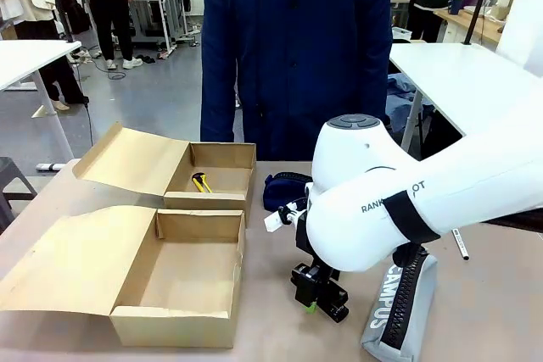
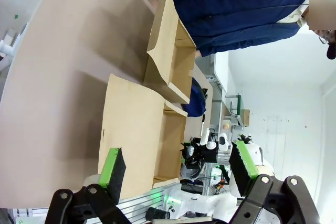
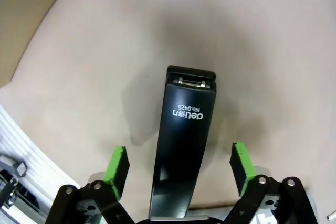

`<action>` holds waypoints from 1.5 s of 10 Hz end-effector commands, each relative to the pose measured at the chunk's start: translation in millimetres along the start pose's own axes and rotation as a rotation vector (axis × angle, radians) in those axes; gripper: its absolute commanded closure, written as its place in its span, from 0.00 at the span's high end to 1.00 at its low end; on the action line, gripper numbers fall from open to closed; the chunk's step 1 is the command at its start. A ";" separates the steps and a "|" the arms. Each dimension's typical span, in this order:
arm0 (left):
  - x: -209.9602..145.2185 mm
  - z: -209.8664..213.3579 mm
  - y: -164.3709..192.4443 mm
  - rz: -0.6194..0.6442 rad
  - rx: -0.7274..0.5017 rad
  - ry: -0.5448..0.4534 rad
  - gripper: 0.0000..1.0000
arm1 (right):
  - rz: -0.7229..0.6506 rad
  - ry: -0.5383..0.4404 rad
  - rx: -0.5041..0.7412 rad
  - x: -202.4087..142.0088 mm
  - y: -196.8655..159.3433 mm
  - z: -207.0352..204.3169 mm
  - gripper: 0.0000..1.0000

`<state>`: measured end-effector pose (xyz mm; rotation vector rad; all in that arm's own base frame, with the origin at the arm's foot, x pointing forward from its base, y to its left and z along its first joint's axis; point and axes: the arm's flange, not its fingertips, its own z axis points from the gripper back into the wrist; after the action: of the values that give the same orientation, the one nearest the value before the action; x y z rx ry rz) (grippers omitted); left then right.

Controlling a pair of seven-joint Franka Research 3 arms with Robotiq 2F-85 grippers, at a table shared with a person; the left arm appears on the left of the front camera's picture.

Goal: Place items inside the box.
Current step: Pick up a Pencil pouch or Stapler and place it inside the Mailer Box closest to the robot.

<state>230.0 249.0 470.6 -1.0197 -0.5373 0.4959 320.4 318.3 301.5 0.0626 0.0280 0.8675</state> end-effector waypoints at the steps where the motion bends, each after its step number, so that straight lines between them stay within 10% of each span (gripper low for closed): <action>1: -0.3 0.2 -0.7 -0.019 -0.022 -0.004 1.00 | -0.040 -0.017 -0.025 0.5 2.6 -0.3 0.40; 3: -0.3 0.2 -0.7 -0.019 -0.022 -0.004 1.00 | -0.054 -0.015 -0.030 0.6 4.4 -0.9 0.00; 15: -0.3 0.2 -0.7 -0.019 -0.022 -0.004 1.00 | -0.231 0.042 0.009 -23.0 21.7 36.3 0.00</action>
<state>230.0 249.0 470.7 -1.0197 -0.5375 0.4957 295.3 316.9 336.2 0.0667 0.0949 0.6978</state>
